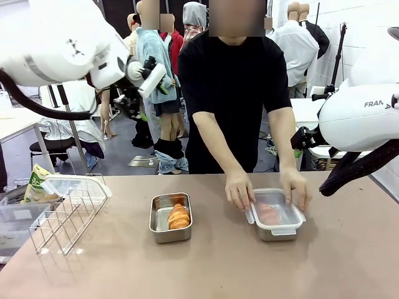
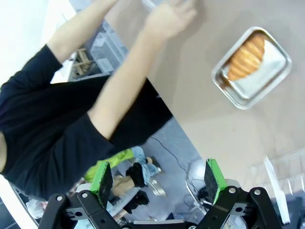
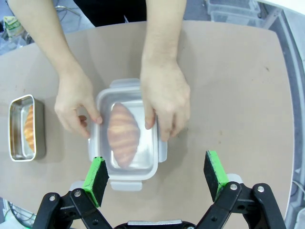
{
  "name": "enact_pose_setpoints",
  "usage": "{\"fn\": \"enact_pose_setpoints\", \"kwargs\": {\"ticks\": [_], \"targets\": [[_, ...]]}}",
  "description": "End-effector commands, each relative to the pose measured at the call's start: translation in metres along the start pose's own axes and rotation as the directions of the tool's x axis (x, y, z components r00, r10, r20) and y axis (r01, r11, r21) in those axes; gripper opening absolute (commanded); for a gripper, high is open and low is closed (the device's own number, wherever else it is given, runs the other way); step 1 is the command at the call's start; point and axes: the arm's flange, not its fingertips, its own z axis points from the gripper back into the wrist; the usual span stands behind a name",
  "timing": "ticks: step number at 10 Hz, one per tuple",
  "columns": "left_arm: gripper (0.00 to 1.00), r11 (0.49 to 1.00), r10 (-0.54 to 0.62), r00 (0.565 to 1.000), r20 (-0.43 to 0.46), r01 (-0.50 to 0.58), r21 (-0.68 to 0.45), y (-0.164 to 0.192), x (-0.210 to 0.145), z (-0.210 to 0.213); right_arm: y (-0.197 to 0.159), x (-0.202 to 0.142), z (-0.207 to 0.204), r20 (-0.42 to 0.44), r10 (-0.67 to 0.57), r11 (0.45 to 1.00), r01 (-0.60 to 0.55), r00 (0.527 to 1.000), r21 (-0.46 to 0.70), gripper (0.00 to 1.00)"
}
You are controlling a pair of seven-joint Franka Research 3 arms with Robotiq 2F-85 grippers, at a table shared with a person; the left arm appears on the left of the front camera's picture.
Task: Place the bread in airtight containers.
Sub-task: Pick up one Airtight Container lid and hand it to the human.
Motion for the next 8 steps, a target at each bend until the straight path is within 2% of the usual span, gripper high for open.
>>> {"fn": "enact_pose_setpoints", "kwargs": {"ticks": [1, 3, 4, 5, 7, 8], "targets": [[1.00, 0.996, -0.014, 0.998, -0.065, 0.009, -0.088, -0.019, -0.020, 0.026, 0.000, 0.000, -0.001, 0.003, -0.001, 1.000, 0.001, 1.000, 0.001, 1.00], [1.00, 0.990, 0.030, 0.995, -0.096, -0.043, -0.136, -0.035, -0.040, 0.031, 0.000, 0.000, -0.001, 0.003, -0.001, 1.000, 0.001, 1.000, 0.001, 1.00], [1.00, 0.972, 0.025, 0.991, -0.133, -0.055, -0.227, -0.047, -0.053, 0.030, 0.000, 0.000, -0.001, 0.003, -0.001, 1.000, 0.001, 1.000, 0.001, 1.00], [1.00, 0.940, 0.037, 0.987, -0.156, -0.087, -0.330, -0.065, -0.076, 0.021, 0.000, 0.000, -0.001, 0.003, -0.001, 1.000, 0.001, 1.000, 0.001, 1.00], [1.00, 0.897, 0.094, 0.979, -0.180, -0.162, -0.411, -0.092, -0.111, -0.001, 0.000, 0.000, -0.001, 0.003, -0.001, 1.000, 0.001, 1.000, 0.001, 1.00], [1.00, 0.866, 0.088, 0.982, -0.170, -0.160, -0.474, -0.107, -0.129, -0.012, 0.000, 0.000, -0.001, 0.003, -0.001, 1.000, 0.001, 1.000, 0.001, 1.00]]}}
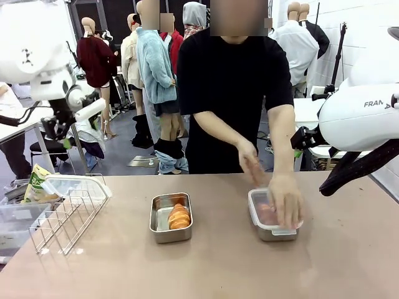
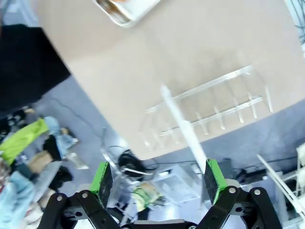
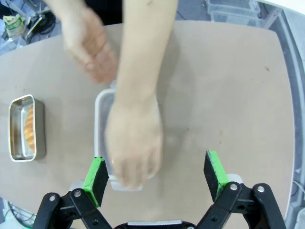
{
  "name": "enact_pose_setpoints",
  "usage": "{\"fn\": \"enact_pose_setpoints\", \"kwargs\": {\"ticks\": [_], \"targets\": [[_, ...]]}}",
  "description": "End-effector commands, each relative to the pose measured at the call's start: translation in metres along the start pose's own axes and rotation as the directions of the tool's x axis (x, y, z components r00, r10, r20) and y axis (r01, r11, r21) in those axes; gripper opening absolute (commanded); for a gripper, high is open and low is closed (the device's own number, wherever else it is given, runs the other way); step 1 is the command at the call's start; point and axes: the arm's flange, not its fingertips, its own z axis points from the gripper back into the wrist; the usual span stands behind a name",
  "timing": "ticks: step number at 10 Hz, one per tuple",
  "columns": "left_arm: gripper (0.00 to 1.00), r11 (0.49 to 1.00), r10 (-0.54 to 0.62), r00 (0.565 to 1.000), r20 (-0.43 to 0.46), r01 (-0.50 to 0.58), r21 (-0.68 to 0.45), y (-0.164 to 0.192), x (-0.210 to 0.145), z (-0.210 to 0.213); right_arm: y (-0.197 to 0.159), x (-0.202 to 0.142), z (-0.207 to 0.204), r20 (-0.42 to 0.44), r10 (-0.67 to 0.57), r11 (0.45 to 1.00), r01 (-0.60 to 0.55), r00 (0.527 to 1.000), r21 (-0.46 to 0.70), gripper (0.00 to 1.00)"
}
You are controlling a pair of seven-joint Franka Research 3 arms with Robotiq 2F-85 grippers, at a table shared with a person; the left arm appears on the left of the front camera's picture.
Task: Place the bread in airtight containers.
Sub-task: Pick up one Airtight Container lid and hand it to the human.
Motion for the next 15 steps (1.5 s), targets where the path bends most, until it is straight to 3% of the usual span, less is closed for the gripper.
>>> {"fn": "enact_pose_setpoints", "kwargs": {"ticks": [1, 3, 4, 5, 6, 8, 11, 15], "targets": [[1.00, 0.988, -0.015, 1.000, 0.003, 0.016, -0.150, -0.002, -0.019, -0.024, 0.001, 0.000, -0.001, 0.002, -0.001, 1.000, 0.001, 1.000, 0.001, 1.00], [1.00, 0.971, -0.050, 0.997, -0.054, 0.036, -0.236, -0.008, -0.036, -0.053, 0.001, 0.000, -0.001, 0.002, -0.001, 1.000, 0.001, 1.000, 0.001, 1.00], [1.00, 0.983, -0.043, 0.998, -0.041, 0.035, -0.179, -0.006, -0.045, -0.071, 0.001, 0.000, -0.001, 0.002, -0.001, 1.000, 0.001, 1.000, 0.001, 1.00], [1.00, 0.997, -0.010, 0.998, 0.054, 0.015, -0.077, -0.004, -0.055, -0.090, 0.001, 0.000, -0.001, 0.002, -0.001, 1.000, 0.001, 1.000, 0.001, 1.00], [1.00, 0.995, 0.029, 0.999, 0.041, -0.025, -0.098, -0.008, -0.062, -0.099, 0.001, 0.000, -0.001, 0.002, -0.001, 1.000, 0.001, 1.000, 0.001, 1.00], [1.00, 0.972, 0.204, 0.979, -0.016, -0.204, -0.120, -0.020, -0.075, -0.114, 0.001, 0.000, -0.001, 0.002, -0.001, 1.000, 0.001, 1.000, 0.001, 1.00], [1.00, 0.908, 0.353, 0.935, -0.022, -0.349, -0.230, -0.038, -0.070, -0.110, 0.001, 0.000, -0.001, 0.002, -0.001, 1.000, 0.001, 1.000, 0.001, 1.00], [1.00, 0.906, 0.385, 0.923, 0.009, -0.377, -0.191, -0.037, -0.064, -0.109, 0.001, 0.000, -0.001, 0.002, -0.001, 1.000, 0.001, 1.000, 0.001, 1.00]]}}
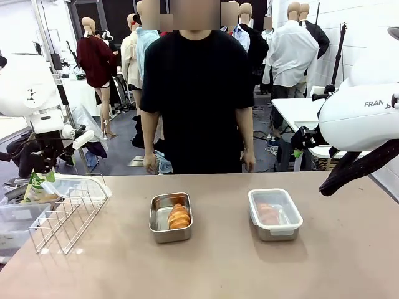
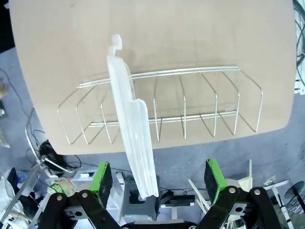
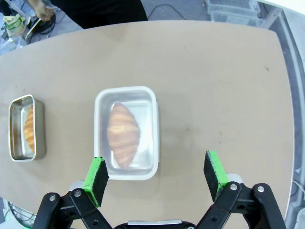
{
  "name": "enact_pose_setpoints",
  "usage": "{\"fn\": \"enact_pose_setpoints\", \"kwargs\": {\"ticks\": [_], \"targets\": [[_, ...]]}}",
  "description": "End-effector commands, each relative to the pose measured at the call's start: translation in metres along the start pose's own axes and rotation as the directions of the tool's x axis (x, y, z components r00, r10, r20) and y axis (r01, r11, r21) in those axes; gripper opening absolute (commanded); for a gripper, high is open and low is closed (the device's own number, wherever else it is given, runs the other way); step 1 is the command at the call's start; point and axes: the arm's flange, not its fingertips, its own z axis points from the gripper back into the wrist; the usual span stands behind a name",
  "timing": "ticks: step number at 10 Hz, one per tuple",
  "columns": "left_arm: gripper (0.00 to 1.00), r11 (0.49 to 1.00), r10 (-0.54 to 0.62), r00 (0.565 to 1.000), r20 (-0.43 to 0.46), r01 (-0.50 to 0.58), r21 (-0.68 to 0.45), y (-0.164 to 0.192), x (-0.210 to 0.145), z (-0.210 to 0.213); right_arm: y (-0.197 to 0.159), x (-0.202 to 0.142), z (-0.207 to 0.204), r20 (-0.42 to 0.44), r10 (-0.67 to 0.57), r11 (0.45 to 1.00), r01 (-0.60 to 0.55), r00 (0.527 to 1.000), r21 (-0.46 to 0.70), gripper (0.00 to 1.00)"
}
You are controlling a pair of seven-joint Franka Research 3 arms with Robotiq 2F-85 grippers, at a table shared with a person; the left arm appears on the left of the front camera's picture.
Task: Place the bread in airtight containers.
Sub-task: Pick up one Airtight Container lid and hand it to the human.
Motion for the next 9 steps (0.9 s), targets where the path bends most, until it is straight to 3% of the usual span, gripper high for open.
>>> {"fn": "enact_pose_setpoints", "kwargs": {"ticks": [1, 9], "targets": [[1.00, 1.000, 0.002, 1.000, -0.005, -0.002, -0.007, -0.0006, -0.0029, -0.0016, 0.0005, 0.0002, -0.0006, 0.003, -0.001, 1.000, 0.001, 1.000, 0.001, 1.00], [1.00, 1.000, 0.002, 1.000, -0.005, -0.002, -0.007, -0.0006, -0.0029, -0.0016, 0.0005, 0.0002, -0.0006, 0.003, -0.001, 1.000, 0.001, 1.000, 0.001, 1.00]]}}
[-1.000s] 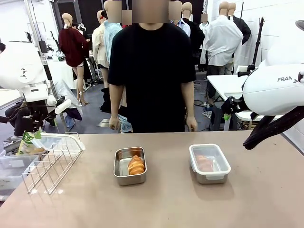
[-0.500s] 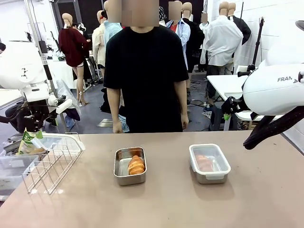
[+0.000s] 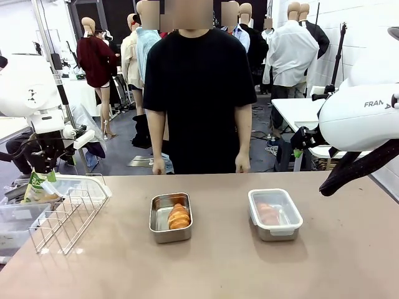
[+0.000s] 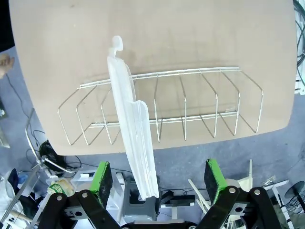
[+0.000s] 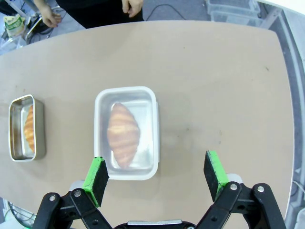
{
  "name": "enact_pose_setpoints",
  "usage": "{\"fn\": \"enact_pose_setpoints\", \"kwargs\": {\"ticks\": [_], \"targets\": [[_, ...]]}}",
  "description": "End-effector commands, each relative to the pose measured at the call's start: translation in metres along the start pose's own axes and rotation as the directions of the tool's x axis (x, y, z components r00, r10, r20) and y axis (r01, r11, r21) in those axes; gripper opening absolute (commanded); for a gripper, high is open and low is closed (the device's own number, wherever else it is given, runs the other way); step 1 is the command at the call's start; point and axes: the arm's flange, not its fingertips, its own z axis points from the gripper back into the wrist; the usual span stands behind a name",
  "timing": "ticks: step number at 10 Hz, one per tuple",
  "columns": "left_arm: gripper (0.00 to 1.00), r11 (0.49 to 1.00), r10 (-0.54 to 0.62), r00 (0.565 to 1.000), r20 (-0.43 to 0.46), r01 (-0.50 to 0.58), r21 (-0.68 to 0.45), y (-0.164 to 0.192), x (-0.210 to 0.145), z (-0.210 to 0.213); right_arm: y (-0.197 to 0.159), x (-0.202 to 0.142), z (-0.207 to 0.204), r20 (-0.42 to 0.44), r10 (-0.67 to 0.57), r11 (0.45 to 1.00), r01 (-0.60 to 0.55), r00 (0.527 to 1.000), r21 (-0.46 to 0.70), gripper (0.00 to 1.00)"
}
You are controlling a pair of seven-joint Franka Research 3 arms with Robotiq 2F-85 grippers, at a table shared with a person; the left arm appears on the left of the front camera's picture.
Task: Place the bread in airtight containers.
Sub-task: Pick up one Airtight Container lid and hand it to the human.
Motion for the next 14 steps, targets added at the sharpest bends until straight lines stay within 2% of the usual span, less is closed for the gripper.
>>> {"fn": "enact_pose_setpoints", "kwargs": {"ticks": [1, 2, 3, 5, 8, 10, 13, 14], "targets": [[1.00, 1.000, 0.002, 1.000, -0.004, -0.002, -0.003, -0.001, -0.002, 0.000, 0.001, 0.000, -0.001, 0.003, -0.001, 1.000, 0.001, 1.000, 0.001, 1.00], [1.00, 1.000, 0.000, 1.000, 0.000, 0.000, 0.000, 0.000, 0.000, 0.000, 0.001, 0.000, -0.001, 0.003, -0.001, 1.000, 0.001, 1.000, 0.001, 1.00], [1.00, 0.999, -0.009, 0.997, 0.078, 0.012, -0.036, 0.005, 0.001, -0.009, 0.001, 0.000, -0.001, 0.003, -0.001, 1.000, 0.001, 1.000, 0.001, 1.00], [1.00, 0.998, 0.020, 0.987, 0.161, -0.009, -0.065, 0.015, -0.001, -0.022, 0.001, 0.000, -0.001, 0.003, -0.001, 1.000, 0.001, 1.000, 0.001, 1.00], [1.00, 0.995, 0.099, 0.983, 0.155, -0.093, -0.047, 0.025, -0.002, -0.039, 0.001, 0.000, -0.001, 0.003, -0.001, 1.000, 0.001, 1.000, 0.001, 1.00], [1.00, 0.991, 0.101, 0.980, 0.173, -0.085, -0.103, 0.028, -0.002, -0.053, 0.001, 0.000, -0.001, 0.003, -0.001, 1.000, 0.001, 1.000, 0.001, 1.00], [1.00, 0.989, 0.107, 0.978, 0.180, -0.086, -0.118, 0.032, -0.003, -0.063, 0.001, 0.000, -0.001, 0.003, -0.001, 1.000, 0.001, 1.000, 0.001, 1.00], [0.81, 0.990, 0.100, 0.978, 0.181, -0.080, -0.116, 0.032, -0.005, -0.062, 0.001, 0.000, -0.001, 0.003, -0.001, 1.000, 0.001, 1.000, 0.001, 1.00]]}}
